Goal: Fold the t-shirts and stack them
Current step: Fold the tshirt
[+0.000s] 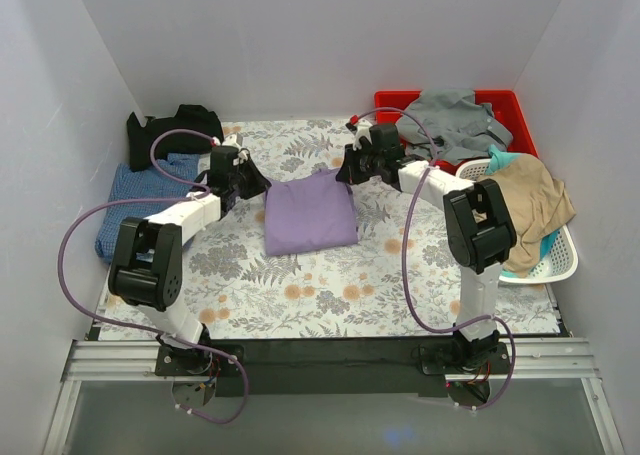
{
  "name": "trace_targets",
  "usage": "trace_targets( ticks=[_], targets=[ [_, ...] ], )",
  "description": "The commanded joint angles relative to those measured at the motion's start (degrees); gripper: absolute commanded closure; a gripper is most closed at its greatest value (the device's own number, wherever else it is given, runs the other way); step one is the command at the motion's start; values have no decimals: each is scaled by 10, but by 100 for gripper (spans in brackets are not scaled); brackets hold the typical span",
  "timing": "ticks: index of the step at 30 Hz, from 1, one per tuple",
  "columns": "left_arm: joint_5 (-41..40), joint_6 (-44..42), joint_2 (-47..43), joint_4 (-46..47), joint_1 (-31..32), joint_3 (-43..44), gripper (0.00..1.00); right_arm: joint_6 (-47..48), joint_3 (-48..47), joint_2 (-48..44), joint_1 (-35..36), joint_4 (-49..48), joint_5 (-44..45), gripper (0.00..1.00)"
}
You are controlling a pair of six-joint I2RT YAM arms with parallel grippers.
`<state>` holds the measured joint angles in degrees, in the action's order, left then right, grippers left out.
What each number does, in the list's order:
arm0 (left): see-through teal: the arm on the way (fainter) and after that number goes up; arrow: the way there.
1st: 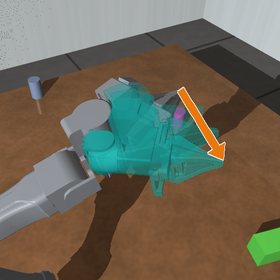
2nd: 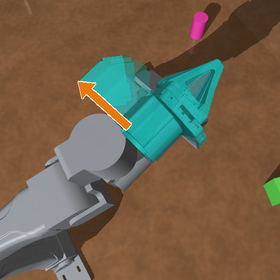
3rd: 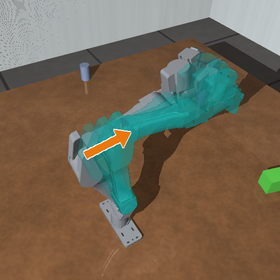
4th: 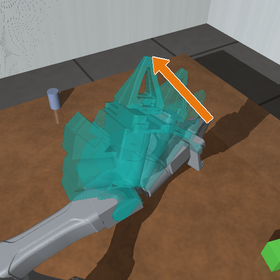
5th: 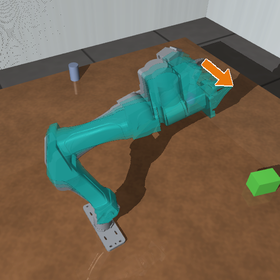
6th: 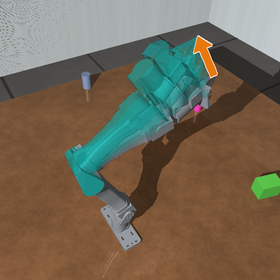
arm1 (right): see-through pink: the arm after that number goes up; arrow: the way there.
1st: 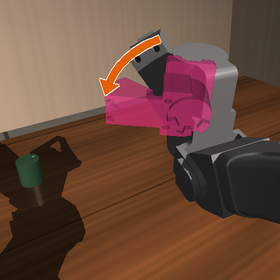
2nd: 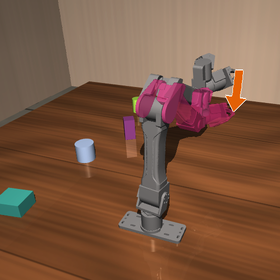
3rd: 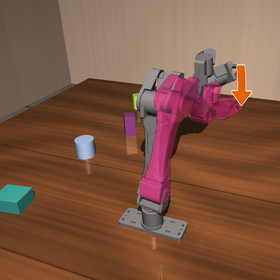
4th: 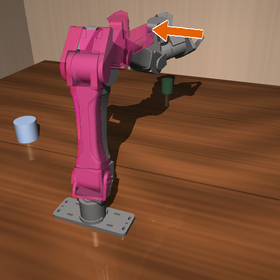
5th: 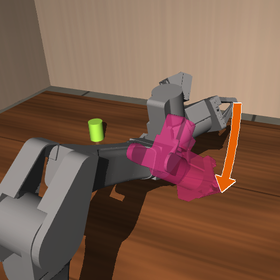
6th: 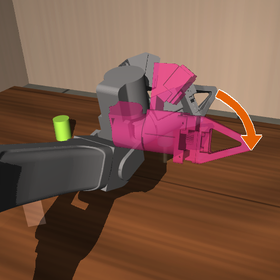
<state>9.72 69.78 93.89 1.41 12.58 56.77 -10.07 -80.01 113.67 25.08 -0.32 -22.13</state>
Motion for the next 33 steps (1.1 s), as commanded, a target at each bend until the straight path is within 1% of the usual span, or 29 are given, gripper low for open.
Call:
trace_targets(
  ticks=[1, 3, 4, 5, 6, 7, 8, 9, 10, 11, 12, 14, 15, 17, 18, 19, 20, 22, 25, 26, 27, 28, 30, 33],
  targets=[
    [-26, -10, 33, 33, -8, 16, 100, 11, -37, 30, -3, -35, 37, 98],
    [-35, -14, 49, 59, -10, 19, 100, 15, -55, 51, -3, -35, 44, 98],
    [-37, -13, 56, 71, -12, 17, 100, 17, -60, 59, -2, -36, 57, 95],
    [-40, -11, 75, 101, -15, 16, 100, 16, -80, 82, -3, -37, 60, 89],
    [-44, -11, 83, 112, -16, 15, 100, 17, -93, 95, -4, -33, 60, 79],
    [-58, -13, 91, 118, -16, 16, 100, 20, -104, 106, -5, -31, 63, 72],
    [-86, -12, 100, 131, -16, 16, 89, 20, -111, 123, -5, -30, 67, 62],
    [-90, -12, 103, 128, -18, 19, 84, 24, -122, 128, -5, -30, 67, 48],
    [-113, -10, 104, 119, -20, 25, 78, 28, -122, 128, -4, -30, 76, 43],
    [-127, -5, 100, 99, -20, 30, 71, 28, -121, 124, -4, -30, 85, 41],
    [-139, -6, 97, 89, -20, 35, 69, 37, -112, 118, -4, -32, 90, 37],
    [-149, -10, 85, 68, -20, 43, 62, 42, -92, 85, -5, -41, 119, 31],
    [-148, -11, 66, 61, -20, 43, 59, 44, -76, 75, -6, -47, 125, 23],
    [-132, -23, 42, 48, -20, 34, 37, 58, -64, 47, -6, -42, 133, 22],
    [-124, -27, 26, 36, -20, 35, 33, 61, -58, 38, -9, -41, 131, 20],
    [-98, -36, 21, 23, -20, 36, 33, 67, -46, 30, -10, -34, 128, 20],
    [-98, -36, 17, -7, -20, 37, 33, 69, -41, 14, -10, -30, 129, 19],
    [-50, -17, 7, -37, -20, 32, 32, 71, -24, 0, -11, -15, 129, 18],
    [-5, 8, -3, -40, -20, -14, 31, 70, -2, -31, -12, 0, 119, 18],
    [21, 17, -5, -36, -20, -38, 31, 66, 20, -50, -12, 0, 115, 18],
    [43, 26, -12, -29, -19, -53, 26, 65, 30, -60, -12, -1, 102, 18],
    [43, 31, -12, -21, -19, -65, 26, 63, 41, -70, -12, 0, 98, 18],
    [69, 33, -14, -18, -19, -77, 26, 50, 67, -93, -12, 2, 92, 17],
    [83, 35, -11, -26, -19, -76, 26, 48, 104, -122, -12, 2, 87, 16]
  ],
)
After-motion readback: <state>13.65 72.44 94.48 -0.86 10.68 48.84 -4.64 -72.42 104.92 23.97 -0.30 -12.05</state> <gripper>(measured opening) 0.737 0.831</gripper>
